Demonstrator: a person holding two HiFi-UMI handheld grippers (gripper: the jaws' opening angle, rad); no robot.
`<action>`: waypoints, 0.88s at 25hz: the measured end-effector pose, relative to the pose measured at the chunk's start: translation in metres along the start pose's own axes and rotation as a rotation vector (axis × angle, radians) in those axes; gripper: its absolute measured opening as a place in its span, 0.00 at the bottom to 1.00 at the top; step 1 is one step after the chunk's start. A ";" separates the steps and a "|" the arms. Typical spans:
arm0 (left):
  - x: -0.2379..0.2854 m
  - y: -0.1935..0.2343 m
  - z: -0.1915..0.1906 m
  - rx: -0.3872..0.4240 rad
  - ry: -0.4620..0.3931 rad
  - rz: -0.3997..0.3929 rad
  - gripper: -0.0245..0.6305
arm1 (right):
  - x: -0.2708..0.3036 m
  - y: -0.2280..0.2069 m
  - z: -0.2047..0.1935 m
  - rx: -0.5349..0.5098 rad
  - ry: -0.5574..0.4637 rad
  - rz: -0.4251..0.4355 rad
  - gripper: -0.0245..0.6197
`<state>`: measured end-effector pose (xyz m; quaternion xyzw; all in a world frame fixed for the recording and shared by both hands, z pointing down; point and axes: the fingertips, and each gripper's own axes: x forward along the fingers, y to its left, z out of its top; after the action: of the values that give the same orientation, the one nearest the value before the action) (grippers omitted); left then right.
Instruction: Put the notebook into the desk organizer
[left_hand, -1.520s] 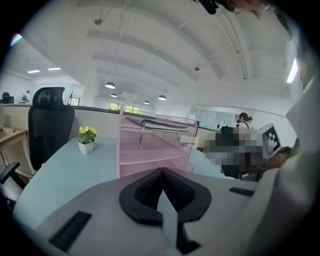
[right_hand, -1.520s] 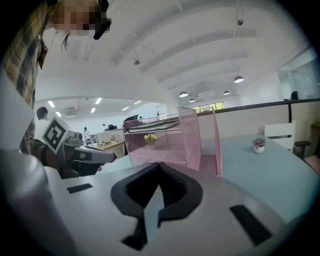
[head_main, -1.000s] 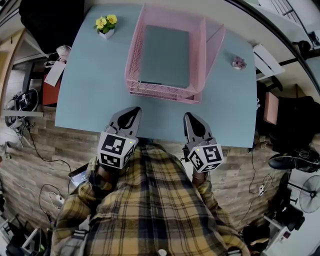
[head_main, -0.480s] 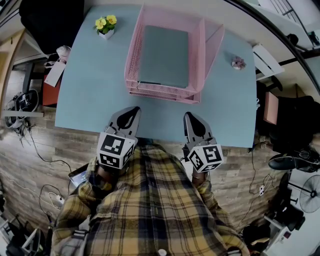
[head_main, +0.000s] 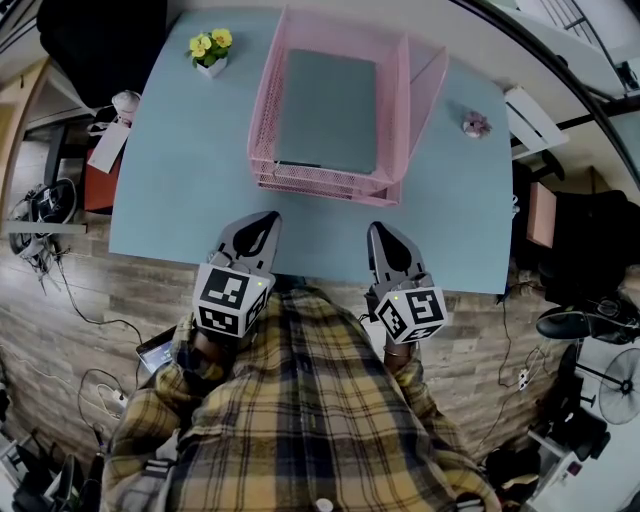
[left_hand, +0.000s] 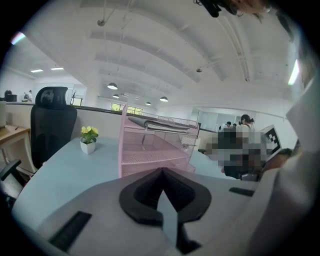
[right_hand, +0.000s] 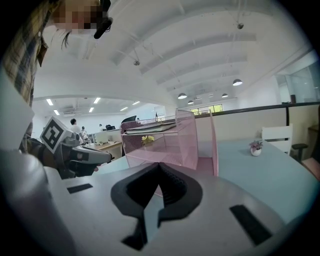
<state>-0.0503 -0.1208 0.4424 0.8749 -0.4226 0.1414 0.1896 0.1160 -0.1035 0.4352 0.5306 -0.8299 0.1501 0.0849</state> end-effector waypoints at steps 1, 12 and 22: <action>0.000 0.000 0.000 0.000 0.000 0.000 0.03 | 0.000 0.001 0.000 -0.002 0.002 0.002 0.04; 0.000 0.001 0.001 -0.002 -0.006 0.004 0.03 | 0.001 0.001 0.001 -0.016 0.006 0.004 0.04; -0.002 0.008 0.004 0.008 -0.012 0.017 0.03 | 0.001 0.001 0.001 -0.012 0.000 -0.001 0.04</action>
<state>-0.0573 -0.1258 0.4396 0.8728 -0.4307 0.1398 0.1823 0.1152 -0.1043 0.4340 0.5306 -0.8304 0.1452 0.0880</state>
